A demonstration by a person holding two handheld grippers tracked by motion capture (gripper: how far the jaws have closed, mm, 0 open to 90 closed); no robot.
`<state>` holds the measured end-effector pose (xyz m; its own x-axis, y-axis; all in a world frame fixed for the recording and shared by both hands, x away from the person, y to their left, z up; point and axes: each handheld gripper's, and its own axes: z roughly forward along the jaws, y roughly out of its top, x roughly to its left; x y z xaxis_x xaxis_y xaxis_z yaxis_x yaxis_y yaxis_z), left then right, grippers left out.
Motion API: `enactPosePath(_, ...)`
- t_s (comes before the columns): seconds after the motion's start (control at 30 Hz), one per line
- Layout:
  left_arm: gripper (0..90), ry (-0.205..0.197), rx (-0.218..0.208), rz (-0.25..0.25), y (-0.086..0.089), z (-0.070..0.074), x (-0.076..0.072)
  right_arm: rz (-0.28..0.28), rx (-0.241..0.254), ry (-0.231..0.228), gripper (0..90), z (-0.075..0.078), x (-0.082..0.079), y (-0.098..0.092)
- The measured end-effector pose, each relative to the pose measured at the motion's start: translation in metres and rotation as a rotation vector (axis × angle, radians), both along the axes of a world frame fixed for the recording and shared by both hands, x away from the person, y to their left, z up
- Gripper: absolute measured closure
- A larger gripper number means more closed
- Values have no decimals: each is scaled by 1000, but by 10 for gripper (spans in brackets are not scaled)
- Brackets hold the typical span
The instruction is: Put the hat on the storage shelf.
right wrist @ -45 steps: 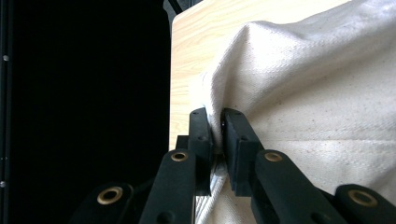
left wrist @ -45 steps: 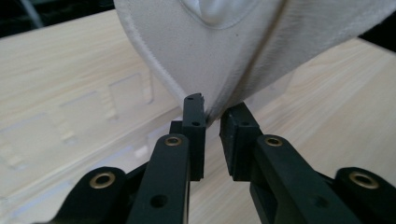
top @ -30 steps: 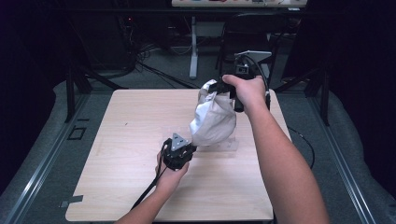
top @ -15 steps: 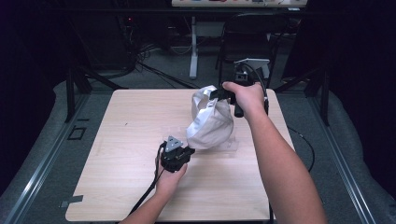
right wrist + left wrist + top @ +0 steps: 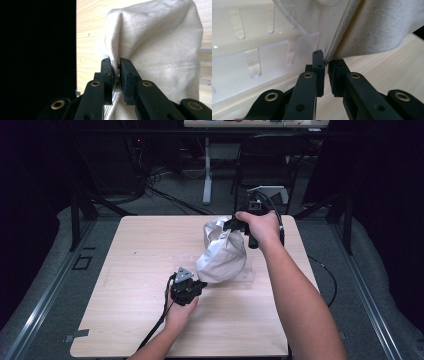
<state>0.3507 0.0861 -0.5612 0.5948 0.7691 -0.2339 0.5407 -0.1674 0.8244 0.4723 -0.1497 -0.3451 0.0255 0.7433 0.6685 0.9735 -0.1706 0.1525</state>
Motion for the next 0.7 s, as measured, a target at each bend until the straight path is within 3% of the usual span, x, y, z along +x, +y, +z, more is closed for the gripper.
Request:
enactPosePath(0.13, 841, -9, 29, 3, -2, 1, -4, -5, 6, 2, 818, -2, 0, -3)
enactPosePath(0.3, 806, -5, 3, 18, -1, 1, -3, -16, 15, 0, 804, -3, 0, -8)
enactPosePath(0.4, 790, -3, 12, 4, 1, 2, -4, -15, 24, -3, 780, -3, -1, -10)
enactPosePath(0.53, 740, 2, 26, 0, 5, 5, -7, -3, 28, -19, 721, -2, -2, -14)
enactPosePath(0.7, 640, 27, 3, 6, 15, 10, -9, -7, 39, -36, 671, 3, -6, -20)
